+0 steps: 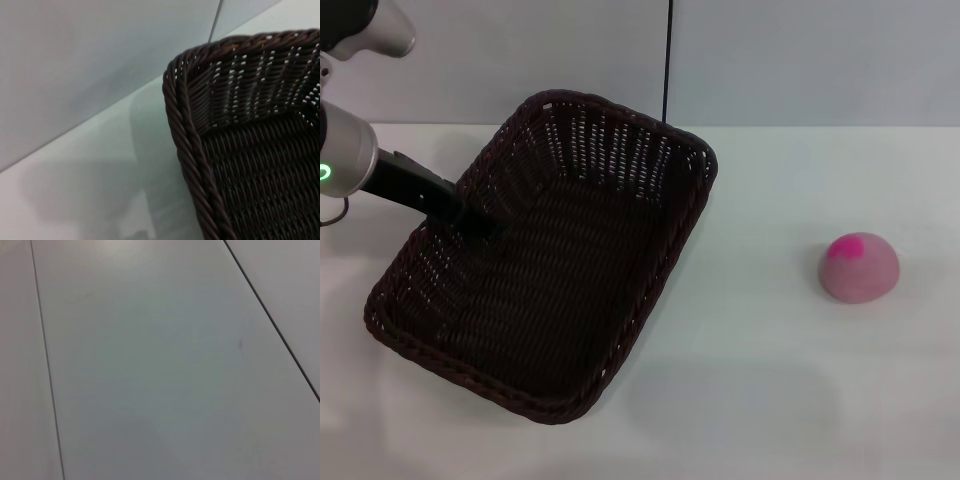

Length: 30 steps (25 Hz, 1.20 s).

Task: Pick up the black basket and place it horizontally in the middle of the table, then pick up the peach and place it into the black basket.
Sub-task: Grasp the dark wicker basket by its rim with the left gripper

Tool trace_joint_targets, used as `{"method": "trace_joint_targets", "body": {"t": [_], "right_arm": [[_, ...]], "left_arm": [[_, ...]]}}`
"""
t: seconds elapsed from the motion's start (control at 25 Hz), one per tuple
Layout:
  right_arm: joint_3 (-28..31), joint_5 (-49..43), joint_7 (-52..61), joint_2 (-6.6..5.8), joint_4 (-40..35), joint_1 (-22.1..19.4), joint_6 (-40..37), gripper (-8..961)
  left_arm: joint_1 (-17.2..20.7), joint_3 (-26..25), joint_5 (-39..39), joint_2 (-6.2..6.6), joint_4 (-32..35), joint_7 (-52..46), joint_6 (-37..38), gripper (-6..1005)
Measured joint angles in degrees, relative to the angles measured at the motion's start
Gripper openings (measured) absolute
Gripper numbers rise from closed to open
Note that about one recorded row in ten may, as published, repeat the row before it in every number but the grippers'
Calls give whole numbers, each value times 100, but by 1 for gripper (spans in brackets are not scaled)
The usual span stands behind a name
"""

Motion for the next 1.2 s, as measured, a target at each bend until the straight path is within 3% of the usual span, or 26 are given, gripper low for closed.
{"method": "trace_joint_targets", "body": {"t": [0.4,0.56,0.76,0.96,1.2], "right_arm": [[25,66,-1,0,-23,42,92,828],[28,69,-29,6,-51,108,207,828],[28,59,-36,21,-61,159,255,827],[28,62,-39,25,-61,165,278,827],[28,70,-41,36,-61,186,286,827]], "left_arm": [[-234,-118,102,31,-275,49,-159,722],[-303,-135,203,28,-372,42,-258,473],[-471,-148,219,27,-527,230,-243,245],[-683,-161,242,40,-779,481,-108,239],[-935,-297,187,28,-606,1400,330,231]]}}
